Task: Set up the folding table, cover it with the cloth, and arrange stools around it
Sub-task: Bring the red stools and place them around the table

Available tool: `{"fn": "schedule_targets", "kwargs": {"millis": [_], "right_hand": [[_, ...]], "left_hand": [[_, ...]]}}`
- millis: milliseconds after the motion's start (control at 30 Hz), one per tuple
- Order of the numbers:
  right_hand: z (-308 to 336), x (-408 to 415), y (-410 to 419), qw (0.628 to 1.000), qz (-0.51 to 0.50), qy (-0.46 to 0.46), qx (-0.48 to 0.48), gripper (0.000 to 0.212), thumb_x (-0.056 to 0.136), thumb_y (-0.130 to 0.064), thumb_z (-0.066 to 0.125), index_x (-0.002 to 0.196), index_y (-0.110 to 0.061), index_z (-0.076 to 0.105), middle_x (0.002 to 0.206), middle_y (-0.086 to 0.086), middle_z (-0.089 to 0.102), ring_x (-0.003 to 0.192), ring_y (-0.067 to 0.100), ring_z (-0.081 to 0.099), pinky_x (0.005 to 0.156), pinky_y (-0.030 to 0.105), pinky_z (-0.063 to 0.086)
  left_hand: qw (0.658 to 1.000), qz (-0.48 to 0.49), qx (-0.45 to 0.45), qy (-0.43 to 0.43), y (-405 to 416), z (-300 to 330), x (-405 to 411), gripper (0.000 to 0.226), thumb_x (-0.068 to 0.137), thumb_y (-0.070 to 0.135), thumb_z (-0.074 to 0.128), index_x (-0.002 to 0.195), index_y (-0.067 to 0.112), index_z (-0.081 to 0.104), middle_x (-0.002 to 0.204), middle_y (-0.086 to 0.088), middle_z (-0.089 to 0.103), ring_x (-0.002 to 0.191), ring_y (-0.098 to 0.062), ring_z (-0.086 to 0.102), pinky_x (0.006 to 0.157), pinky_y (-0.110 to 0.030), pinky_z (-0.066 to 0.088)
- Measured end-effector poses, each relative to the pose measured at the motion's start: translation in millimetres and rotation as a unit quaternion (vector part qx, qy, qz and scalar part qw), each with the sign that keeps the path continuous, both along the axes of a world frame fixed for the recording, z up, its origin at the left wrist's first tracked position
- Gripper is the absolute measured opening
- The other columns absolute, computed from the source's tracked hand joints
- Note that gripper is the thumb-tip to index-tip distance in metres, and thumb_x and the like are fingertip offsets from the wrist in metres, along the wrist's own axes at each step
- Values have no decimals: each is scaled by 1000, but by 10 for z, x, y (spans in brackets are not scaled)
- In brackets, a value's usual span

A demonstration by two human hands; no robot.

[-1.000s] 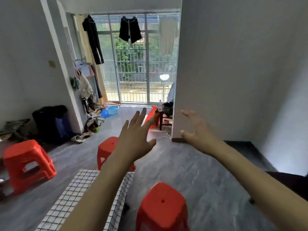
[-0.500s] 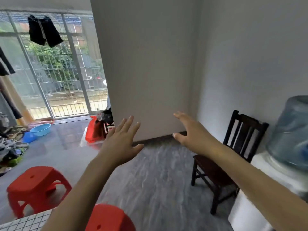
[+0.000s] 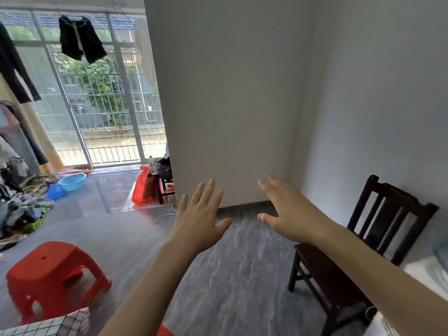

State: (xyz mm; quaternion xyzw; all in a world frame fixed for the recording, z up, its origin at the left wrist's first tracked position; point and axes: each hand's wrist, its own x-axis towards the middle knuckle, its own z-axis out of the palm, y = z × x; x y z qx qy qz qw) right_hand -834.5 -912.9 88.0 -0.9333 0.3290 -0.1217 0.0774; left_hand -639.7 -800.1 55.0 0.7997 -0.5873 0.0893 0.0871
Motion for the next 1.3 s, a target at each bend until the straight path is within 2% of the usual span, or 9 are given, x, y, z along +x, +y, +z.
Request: {"fn": "schedule_targets", "kwargs": {"millis": [100,300,433,467,533,633,933,1300], "right_hand": [[-84,369,-293,999,2,49,2,80,96,-51,48,155,-30,-2,163,-3,-11,149,17,-7,121,38,6],[47,1346,-964,998,28,50,7,81,94,-53,49,155,-30,2,163,-1,-7,150,18,-3,121,40,8],[48,1867,-1396,999,38,29,8,81,93,-55,49,155,-30,5,164,0,-3,150,19,0,121,40,8],[26,1958,-1500,999,37,24,9,80,93,-55,49,155,-30,5,164,0,-3,150,19,1,121,40,8],[-33,2095,-1705,999,39,32,19,80,93,-55,49,155,-30,5,164,1,-3,150,20,2,121,38,8],[-105,2268,-2043,997,50,53,36,81,93,-54,50,156,-29,5,163,2,-4,150,21,1,121,36,5],[-266,2665,-3310,996,66,44,49,82,92,-52,53,156,-27,7,164,4,-2,150,20,2,121,35,6],[22,2915,-5406,992,113,27,54,79,93,-45,56,155,-27,10,163,0,0,150,17,2,121,33,8]], "left_hand": [[1000,11,-3,5,-283,-82,306,73,96,62,32,155,28,6,162,4,-17,149,-18,-13,122,-48,2],[999,46,-14,23,-828,-20,1143,75,96,64,29,156,28,4,161,5,-20,148,-18,-19,120,-46,-2],[998,59,-25,27,-1208,44,1601,85,83,71,5,156,28,2,160,6,-22,147,-16,-21,119,-45,-6],[998,61,-20,27,-1297,41,1688,85,83,71,5,156,28,2,160,5,-22,148,-17,-20,119,-45,-6],[998,63,8,31,-1452,7,1815,77,94,67,18,156,27,1,161,4,-21,148,-18,-19,119,-45,-4],[997,54,35,44,-1694,-35,1988,75,97,62,31,156,27,0,161,5,-20,148,-16,-19,120,-46,-2],[996,67,58,30,-2897,-135,2399,77,96,61,34,156,27,-1,161,4,-20,148,-17,-18,118,-46,-6],[992,111,54,33,-4746,-122,2704,77,95,58,40,156,28,3,161,6,-21,149,-16,-16,121,-47,-1]]}}
